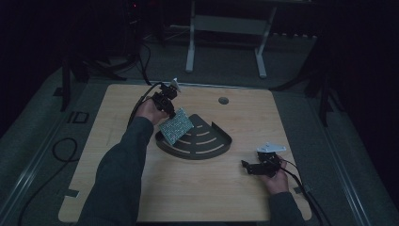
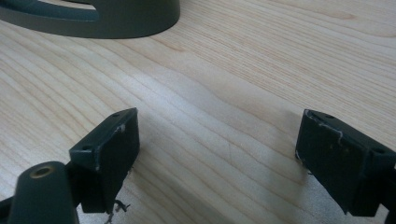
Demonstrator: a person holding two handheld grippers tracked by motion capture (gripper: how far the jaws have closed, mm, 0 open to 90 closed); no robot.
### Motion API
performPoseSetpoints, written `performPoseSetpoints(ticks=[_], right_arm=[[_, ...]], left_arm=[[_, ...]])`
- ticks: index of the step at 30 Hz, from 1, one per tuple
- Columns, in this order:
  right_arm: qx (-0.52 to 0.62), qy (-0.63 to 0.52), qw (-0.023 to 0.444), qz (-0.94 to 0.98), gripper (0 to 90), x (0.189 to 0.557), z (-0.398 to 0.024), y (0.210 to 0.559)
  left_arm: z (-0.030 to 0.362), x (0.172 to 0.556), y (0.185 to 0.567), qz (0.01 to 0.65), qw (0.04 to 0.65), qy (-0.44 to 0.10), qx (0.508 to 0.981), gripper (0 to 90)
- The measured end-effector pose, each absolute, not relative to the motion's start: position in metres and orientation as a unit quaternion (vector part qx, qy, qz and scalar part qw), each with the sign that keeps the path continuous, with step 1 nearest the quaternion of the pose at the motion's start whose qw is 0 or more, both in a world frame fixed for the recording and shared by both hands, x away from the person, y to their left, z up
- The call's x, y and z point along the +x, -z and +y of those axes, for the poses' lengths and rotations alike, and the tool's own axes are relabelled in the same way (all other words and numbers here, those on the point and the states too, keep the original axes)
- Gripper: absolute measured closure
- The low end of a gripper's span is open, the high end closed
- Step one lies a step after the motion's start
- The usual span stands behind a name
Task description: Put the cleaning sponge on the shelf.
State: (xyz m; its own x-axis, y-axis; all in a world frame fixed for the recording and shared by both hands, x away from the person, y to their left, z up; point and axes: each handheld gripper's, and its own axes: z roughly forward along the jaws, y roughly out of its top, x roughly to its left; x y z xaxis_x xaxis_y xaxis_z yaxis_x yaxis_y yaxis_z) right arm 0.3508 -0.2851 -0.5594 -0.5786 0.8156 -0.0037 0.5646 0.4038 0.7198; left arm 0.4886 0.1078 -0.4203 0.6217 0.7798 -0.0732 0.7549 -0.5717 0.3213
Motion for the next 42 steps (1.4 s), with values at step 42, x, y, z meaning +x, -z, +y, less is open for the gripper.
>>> performPoseSetpoints(ticks=[42], right_arm=[[0.422,-0.347,0.181,0.818,13.2,0.351,-0.285,0.559]], left_arm=[[0.097,0.49,0.451,0.413,0.12,-0.063,0.9,89.8]])
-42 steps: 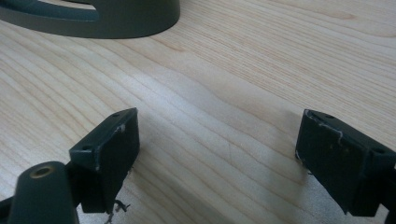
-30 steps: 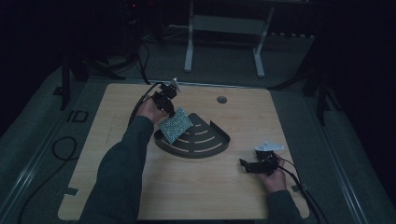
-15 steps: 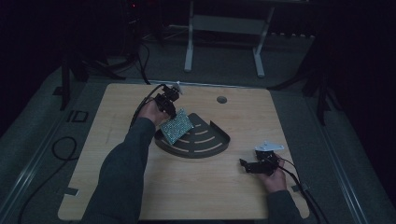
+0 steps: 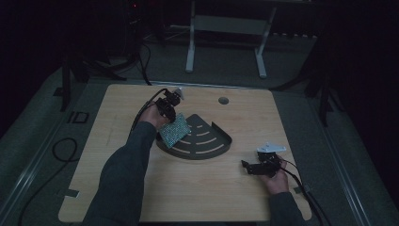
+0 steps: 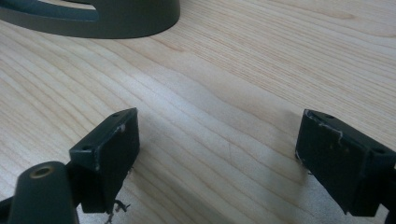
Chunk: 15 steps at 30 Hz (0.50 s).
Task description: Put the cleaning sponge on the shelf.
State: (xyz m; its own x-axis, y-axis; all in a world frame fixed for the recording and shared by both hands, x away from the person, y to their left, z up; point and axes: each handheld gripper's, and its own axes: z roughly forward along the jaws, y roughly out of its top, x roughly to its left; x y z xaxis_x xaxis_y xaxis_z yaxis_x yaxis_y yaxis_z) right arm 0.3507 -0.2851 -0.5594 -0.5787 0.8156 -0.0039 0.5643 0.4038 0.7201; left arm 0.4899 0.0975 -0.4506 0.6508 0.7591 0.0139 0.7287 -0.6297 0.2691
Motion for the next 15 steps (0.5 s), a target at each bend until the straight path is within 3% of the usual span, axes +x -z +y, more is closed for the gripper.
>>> performPoseSetpoints(ticks=[15], right_arm=[[0.422,-0.347,0.181,0.818,13.2,0.351,-0.285,0.559]], left_arm=[[0.097,0.487,0.463,0.411,0.1,-0.069,0.904,89.5]])
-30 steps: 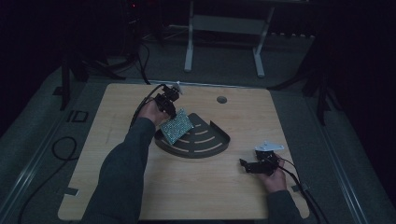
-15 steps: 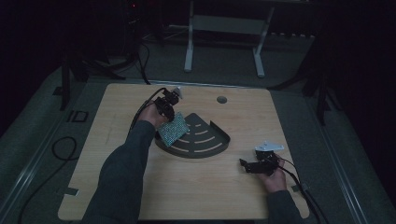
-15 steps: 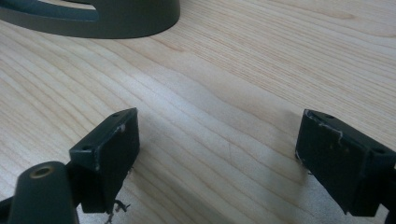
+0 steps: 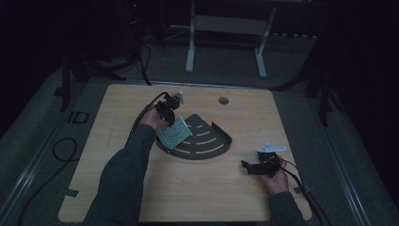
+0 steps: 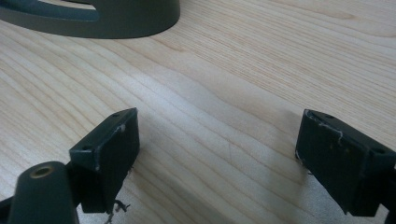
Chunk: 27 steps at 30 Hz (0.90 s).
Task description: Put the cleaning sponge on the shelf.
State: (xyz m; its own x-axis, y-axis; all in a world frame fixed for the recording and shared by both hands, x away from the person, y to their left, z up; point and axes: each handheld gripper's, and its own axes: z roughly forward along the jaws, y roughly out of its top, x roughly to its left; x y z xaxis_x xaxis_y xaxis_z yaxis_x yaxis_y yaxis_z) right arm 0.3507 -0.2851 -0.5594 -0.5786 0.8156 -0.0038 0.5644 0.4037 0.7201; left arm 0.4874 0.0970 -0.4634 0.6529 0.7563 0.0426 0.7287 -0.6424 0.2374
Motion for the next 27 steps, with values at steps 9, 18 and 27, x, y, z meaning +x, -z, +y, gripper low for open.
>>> performPoseSetpoints(ticks=[9,18,27], right_arm=[[0.422,-0.347,0.181,0.818,13.2,0.3508,-0.2851,0.5594],[0.422,-0.347,0.181,0.818,13.2,0.3507,-0.2851,0.5594],[0.422,-0.347,0.181,0.818,13.2,0.3507,-0.2851,0.5594]], left_arm=[[0.0955,0.4877,0.4687,0.413,0.09,-0.071,0.904,89.3],[0.0982,0.4873,0.4682,0.416,0.088,-0.071,0.902,88.9],[0.1034,0.4871,0.4664,0.42,0.091,-0.074,0.9,85.9]])
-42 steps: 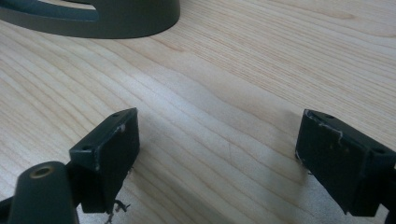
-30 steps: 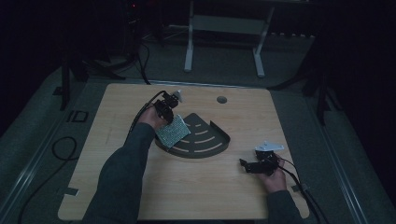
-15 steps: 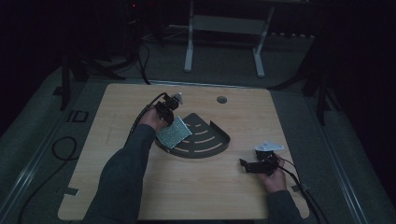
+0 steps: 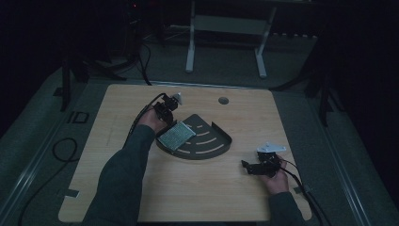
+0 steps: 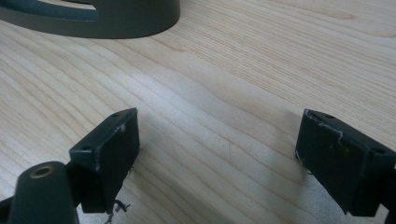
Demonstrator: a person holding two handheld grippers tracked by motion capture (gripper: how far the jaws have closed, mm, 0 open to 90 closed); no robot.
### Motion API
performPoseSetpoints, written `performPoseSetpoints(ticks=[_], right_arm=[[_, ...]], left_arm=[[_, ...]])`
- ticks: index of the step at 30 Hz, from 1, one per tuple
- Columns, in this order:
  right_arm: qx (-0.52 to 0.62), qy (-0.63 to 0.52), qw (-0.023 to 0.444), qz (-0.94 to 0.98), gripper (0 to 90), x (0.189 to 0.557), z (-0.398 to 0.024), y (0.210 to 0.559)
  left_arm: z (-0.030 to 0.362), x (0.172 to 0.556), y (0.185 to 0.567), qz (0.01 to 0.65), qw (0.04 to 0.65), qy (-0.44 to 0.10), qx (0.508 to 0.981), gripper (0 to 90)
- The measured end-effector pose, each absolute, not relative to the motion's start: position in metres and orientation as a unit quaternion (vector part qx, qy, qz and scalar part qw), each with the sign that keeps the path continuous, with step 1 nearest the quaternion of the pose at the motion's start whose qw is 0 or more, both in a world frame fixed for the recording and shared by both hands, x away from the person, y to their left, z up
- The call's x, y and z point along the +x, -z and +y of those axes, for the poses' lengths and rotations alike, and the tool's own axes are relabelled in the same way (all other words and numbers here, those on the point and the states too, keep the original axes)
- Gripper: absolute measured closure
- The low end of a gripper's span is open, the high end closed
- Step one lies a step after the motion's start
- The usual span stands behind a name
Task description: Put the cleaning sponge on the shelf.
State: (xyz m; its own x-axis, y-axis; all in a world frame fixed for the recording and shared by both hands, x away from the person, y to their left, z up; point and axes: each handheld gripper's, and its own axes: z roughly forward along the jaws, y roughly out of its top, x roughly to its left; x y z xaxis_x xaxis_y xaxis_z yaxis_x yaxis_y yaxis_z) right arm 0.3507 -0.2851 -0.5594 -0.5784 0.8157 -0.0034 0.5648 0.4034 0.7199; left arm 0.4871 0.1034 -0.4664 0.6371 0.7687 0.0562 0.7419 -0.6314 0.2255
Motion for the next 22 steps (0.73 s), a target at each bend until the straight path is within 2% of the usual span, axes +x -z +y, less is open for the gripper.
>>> performPoseSetpoints(ticks=[10,22], right_arm=[[0.422,-0.347,0.181,0.818,13.2,0.351,-0.285,0.559],[0.422,-0.347,0.181,0.818,13.2,0.351,-0.285,0.559]], left_arm=[[0.115,0.487,0.457,0.436,0.122,-0.072,0.889,66.1],[0.133,0.481,0.45,0.455,0.148,-0.09,0.874,57.6]])
